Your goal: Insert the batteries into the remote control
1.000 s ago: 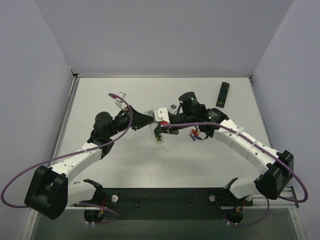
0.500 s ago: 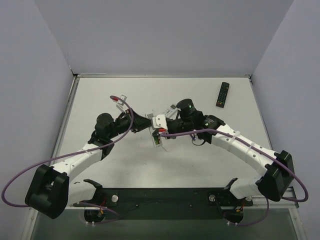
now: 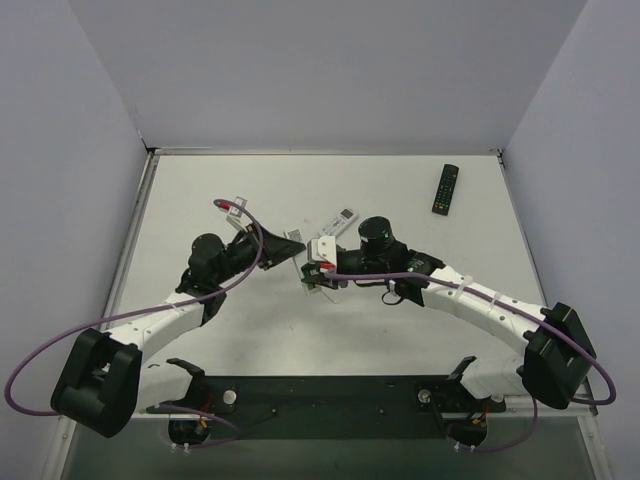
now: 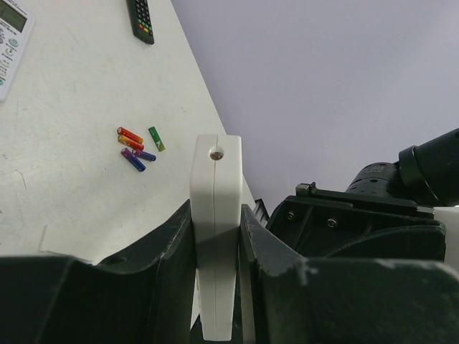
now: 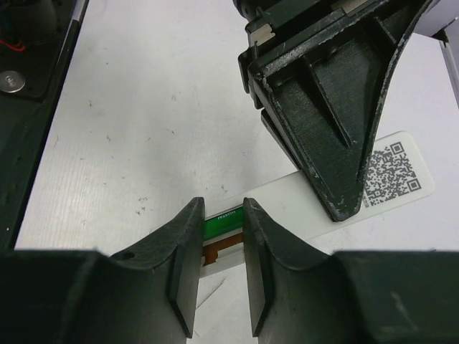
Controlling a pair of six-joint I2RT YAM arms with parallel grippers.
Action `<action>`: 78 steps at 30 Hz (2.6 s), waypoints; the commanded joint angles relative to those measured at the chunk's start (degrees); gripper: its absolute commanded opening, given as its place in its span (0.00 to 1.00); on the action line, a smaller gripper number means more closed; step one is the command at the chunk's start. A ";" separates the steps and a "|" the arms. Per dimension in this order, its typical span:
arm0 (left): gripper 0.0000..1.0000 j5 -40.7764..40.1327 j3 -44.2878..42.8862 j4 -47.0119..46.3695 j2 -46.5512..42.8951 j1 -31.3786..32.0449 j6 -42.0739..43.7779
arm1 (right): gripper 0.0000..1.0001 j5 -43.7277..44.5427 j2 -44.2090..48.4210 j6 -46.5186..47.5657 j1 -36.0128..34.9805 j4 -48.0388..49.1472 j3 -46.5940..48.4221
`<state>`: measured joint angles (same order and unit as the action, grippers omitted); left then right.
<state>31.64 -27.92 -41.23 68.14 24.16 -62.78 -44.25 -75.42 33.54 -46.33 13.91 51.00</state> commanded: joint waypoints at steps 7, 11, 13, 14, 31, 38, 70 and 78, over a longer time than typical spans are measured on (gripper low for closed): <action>0.00 -0.87 -2.66 -17.30 -3.54 -0.61 -6.47 | 0.44 -0.48 -0.79 -3.92 -1.40 0.15 -0.39; 0.00 -1.67 -1.70 -16.95 -3.80 -1.48 -7.09 | 0.53 -1.10 0.09 -4.01 -1.93 -0.37 1.73; 0.00 -2.37 -1.17 -16.78 -3.72 -1.75 -7.61 | 0.56 -1.45 0.53 -3.83 -2.36 -0.73 3.04; 0.00 -2.54 -1.08 -16.60 -3.72 -2.01 -7.79 | 0.57 -1.71 0.80 -3.75 -2.37 -1.08 3.48; 0.00 -5.62 2.34 -14.58 -4.86 -3.95 -10.51 | 0.69 0.92 5.72 -7.26 -2.98 1.12 9.11; 0.00 -6.15 3.05 -15.54 -4.77 -4.12 -10.87 | 0.73 3.53 6.77 -14.72 -2.81 2.70 10.87; 0.00 -9.05 3.49 -23.81 -2.31 -4.74 -11.31 | 0.62 -7.60 -3.77 -65.36 11.26 5.51 7.79; 0.00 -9.75 2.52 -24.16 -1.43 -4.56 -11.57 | 0.56 -10.59 -5.53 -62.11 10.47 1.30 9.73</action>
<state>23.16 -22.81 -60.66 66.50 19.66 -73.54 -51.09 -80.55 -30.57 -35.00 15.35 58.13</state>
